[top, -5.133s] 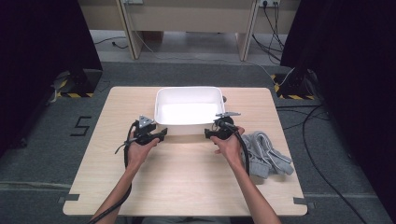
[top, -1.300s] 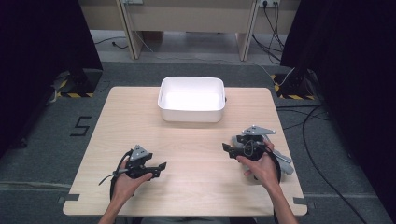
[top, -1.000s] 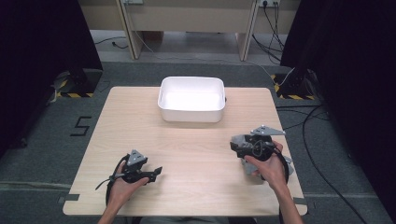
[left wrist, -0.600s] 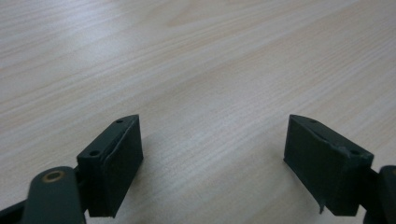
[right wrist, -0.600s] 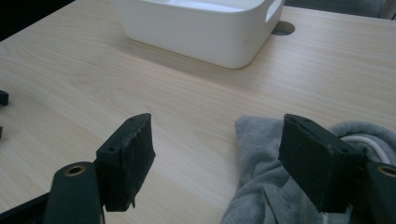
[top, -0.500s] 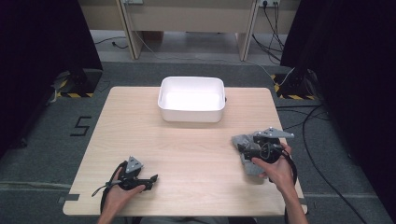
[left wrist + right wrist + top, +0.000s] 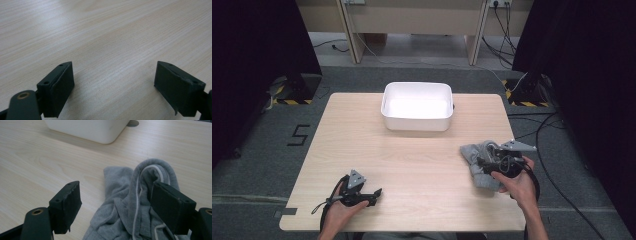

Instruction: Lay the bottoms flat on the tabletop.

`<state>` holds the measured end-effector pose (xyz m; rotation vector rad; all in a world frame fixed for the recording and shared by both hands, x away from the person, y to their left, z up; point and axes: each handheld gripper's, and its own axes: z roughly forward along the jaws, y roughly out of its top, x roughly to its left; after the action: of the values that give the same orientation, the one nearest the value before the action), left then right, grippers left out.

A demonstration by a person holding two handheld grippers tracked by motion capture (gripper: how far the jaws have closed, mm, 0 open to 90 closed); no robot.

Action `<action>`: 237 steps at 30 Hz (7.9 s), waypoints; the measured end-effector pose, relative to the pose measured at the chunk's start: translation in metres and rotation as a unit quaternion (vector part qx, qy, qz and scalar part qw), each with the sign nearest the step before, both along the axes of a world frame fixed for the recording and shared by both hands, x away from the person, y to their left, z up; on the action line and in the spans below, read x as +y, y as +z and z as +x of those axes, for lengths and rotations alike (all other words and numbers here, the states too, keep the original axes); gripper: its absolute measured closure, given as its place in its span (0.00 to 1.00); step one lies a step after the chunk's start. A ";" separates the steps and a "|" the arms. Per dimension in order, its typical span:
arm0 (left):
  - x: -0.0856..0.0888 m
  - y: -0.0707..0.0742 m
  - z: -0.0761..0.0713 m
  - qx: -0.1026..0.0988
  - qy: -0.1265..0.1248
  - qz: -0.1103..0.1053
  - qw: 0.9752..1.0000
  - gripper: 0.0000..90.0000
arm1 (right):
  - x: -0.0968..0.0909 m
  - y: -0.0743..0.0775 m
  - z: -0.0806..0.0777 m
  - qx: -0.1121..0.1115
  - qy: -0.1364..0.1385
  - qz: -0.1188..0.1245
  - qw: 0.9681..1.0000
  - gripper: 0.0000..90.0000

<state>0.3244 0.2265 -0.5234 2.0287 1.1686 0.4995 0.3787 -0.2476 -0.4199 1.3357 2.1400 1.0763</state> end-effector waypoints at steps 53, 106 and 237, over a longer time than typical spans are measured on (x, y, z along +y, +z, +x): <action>0.001 0.000 0.001 0.000 0.005 -0.001 1.000 0.16 | 0.109 -0.035 -0.021 0.031 0.084 -0.038 0.995 0.33; -0.009 0.000 -0.003 0.000 -0.005 -0.004 1.000 0.17 | 0.101 -0.060 -0.026 0.115 0.121 -0.029 0.985 0.47; -0.136 0.023 -0.001 0.035 -0.132 -0.148 0.980 0.64 | 0.143 0.021 0.054 -0.041 0.193 -0.040 0.979 0.95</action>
<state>0.3233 0.0907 -0.5007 1.9125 0.9322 0.1153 0.4330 -0.1049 -0.3992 0.8403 2.4109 1.1480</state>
